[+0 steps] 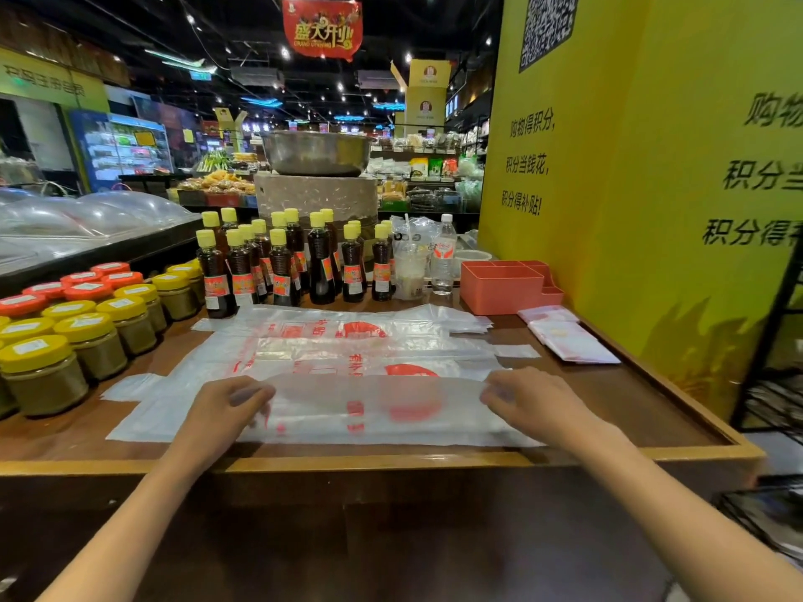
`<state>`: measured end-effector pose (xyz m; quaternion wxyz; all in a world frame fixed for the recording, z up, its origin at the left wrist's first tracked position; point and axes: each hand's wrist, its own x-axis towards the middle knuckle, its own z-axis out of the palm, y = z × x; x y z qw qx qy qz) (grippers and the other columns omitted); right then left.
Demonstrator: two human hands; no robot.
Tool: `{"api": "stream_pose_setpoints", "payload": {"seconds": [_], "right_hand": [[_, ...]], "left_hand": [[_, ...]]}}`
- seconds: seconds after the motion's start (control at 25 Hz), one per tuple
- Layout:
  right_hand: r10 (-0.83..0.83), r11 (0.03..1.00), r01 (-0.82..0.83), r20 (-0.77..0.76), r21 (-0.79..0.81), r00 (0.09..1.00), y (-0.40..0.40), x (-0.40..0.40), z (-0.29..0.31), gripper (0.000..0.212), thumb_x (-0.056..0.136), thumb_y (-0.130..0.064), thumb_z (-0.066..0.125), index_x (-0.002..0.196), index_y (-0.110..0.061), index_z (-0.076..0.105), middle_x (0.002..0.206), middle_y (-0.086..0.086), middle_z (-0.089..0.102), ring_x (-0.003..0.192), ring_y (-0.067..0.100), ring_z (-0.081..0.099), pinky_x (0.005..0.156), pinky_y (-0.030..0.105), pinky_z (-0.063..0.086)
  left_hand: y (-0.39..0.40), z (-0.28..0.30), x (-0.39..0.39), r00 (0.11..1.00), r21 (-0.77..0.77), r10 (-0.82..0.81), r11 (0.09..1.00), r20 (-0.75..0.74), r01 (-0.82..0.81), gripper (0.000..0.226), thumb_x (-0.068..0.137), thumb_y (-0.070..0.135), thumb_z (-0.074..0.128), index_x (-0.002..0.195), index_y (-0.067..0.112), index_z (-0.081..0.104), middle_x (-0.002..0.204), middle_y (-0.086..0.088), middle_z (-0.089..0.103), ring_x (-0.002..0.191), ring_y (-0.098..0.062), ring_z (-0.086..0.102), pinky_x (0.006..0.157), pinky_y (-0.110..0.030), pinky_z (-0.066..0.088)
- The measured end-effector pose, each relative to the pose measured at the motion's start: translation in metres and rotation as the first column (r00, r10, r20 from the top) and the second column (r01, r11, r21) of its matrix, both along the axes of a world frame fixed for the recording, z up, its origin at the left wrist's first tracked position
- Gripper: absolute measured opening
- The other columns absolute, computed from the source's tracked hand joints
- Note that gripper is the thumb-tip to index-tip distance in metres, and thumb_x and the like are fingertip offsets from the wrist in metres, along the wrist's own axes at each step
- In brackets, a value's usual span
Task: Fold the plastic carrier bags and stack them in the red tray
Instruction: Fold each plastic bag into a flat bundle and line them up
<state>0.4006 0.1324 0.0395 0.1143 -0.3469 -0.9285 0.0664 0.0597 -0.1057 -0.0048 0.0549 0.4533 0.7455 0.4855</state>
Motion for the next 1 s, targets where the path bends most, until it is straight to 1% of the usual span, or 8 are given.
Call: {"api": "stream_pose_setpoints", "payload": {"seconds": [0.08, 0.16, 0.28, 0.4, 0.48, 0.6, 0.84, 1.0], "right_hand": [[-0.033, 0.997, 0.036, -0.040, 0.064, 0.999, 0.012, -0.003, 0.005, 0.023, 0.099, -0.044, 0.054, 0.116, -0.032, 0.064, 0.110, -0.011, 0.070, 0.095, 0.009, 0.063, 0.077, 0.028, 0.050], [-0.101, 0.978, 0.118, -0.102, 0.175, 0.990, 0.025, -0.008, 0.004, 0.027, 0.098, -0.039, 0.058, 0.121, -0.026, 0.063, 0.113, -0.006, 0.071, 0.100, 0.015, 0.064, 0.081, 0.030, 0.049], [-0.156, 0.903, 0.205, -0.158, 0.378, 0.975, 0.027, -0.029, -0.008, 0.033, 0.094, -0.021, 0.063, 0.127, -0.023, 0.063, 0.125, -0.003, 0.068, 0.117, 0.019, 0.059, 0.104, 0.036, 0.041], [0.032, 0.872, 0.054, -0.167, 0.487, 0.985, 0.002, -0.068, -0.024, 0.044, 0.085, -0.001, 0.065, 0.124, -0.020, 0.066, 0.131, 0.001, 0.065, 0.127, 0.022, 0.055, 0.118, 0.042, 0.026], [0.197, 0.902, -0.121, -0.145, 0.415, 0.970, -0.022, -0.090, -0.029, 0.043, 0.092, -0.007, 0.062, 0.132, -0.022, 0.062, 0.140, -0.002, 0.058, 0.135, 0.018, 0.047, 0.121, 0.037, 0.015], [0.289, 0.952, -0.273, -0.110, 0.140, 0.951, -0.044, -0.117, -0.042, 0.045, 0.105, -0.031, 0.043, 0.149, -0.024, 0.046, 0.158, -0.006, 0.037, 0.149, 0.014, 0.026, 0.126, 0.038, 0.009], [0.307, 0.948, -0.316, -0.144, -0.043, 0.941, -0.042, -0.124, -0.057, 0.053, 0.102, -0.044, 0.044, 0.152, -0.027, 0.040, 0.161, -0.008, 0.033, 0.151, 0.010, 0.021, 0.125, 0.041, 0.012], [0.292, 0.954, -0.293, -0.031, -0.064, 0.956, -0.038, -0.125, -0.059, 0.051, 0.106, -0.043, 0.034, 0.155, -0.027, 0.035, 0.164, -0.007, 0.026, 0.152, 0.011, 0.016, 0.124, 0.041, 0.004]], "left_hand": [[0.002, -0.004, -0.004, 0.998, -0.017, 0.068, 0.998, 0.011, -0.068, 0.020, 0.095, 0.024, 0.065, 0.077, 0.018, 0.073, 0.081, 0.003, 0.071, 0.083, -0.020, 0.065, 0.078, -0.037, 0.049], [0.003, -0.008, -0.008, 0.990, -0.064, 0.140, 0.988, -0.001, -0.139, 0.007, 0.094, 0.024, 0.066, 0.098, 0.020, 0.071, 0.104, -0.001, 0.071, 0.101, -0.022, 0.063, 0.089, -0.040, 0.050], [0.007, -0.019, -0.006, 0.943, -0.148, 0.266, 0.943, -0.199, -0.298, 0.042, 0.092, 0.025, 0.069, 0.132, 0.017, 0.056, 0.130, -0.008, 0.061, 0.117, -0.026, 0.057, 0.097, -0.043, 0.048], [0.012, -0.022, -0.006, 0.854, -0.138, 0.300, 0.911, -0.425, -0.389, 0.061, 0.089, 0.024, 0.072, 0.144, 0.016, 0.048, 0.145, -0.010, 0.052, 0.133, -0.030, 0.048, 0.109, -0.049, 0.041], [0.013, -0.020, -0.005, 0.821, -0.148, 0.275, 0.907, -0.501, -0.394, 0.062, 0.089, 0.023, 0.071, 0.146, 0.015, 0.047, 0.151, -0.010, 0.047, 0.139, -0.030, 0.043, 0.113, -0.050, 0.037], [0.017, -0.016, 0.007, 0.850, -0.174, 0.146, 0.948, -0.506, -0.266, 0.059, 0.096, 0.029, 0.061, 0.151, 0.023, 0.040, 0.159, -0.002, 0.035, 0.148, -0.022, 0.029, 0.119, -0.043, 0.026], [0.069, -0.012, 0.056, 0.907, -0.347, -0.165, 0.938, -0.386, 0.023, 0.061, 0.103, 0.044, 0.044, 0.158, 0.033, 0.018, 0.165, 0.010, 0.016, 0.152, -0.010, 0.012, 0.122, -0.034, 0.012], [0.084, -0.021, 0.057, 0.888, -0.577, -0.285, 0.816, -0.360, 0.028, 0.060, 0.106, 0.045, 0.035, 0.159, 0.030, 0.014, 0.166, 0.007, 0.013, 0.153, -0.014, 0.011, 0.124, -0.036, 0.011]]}}
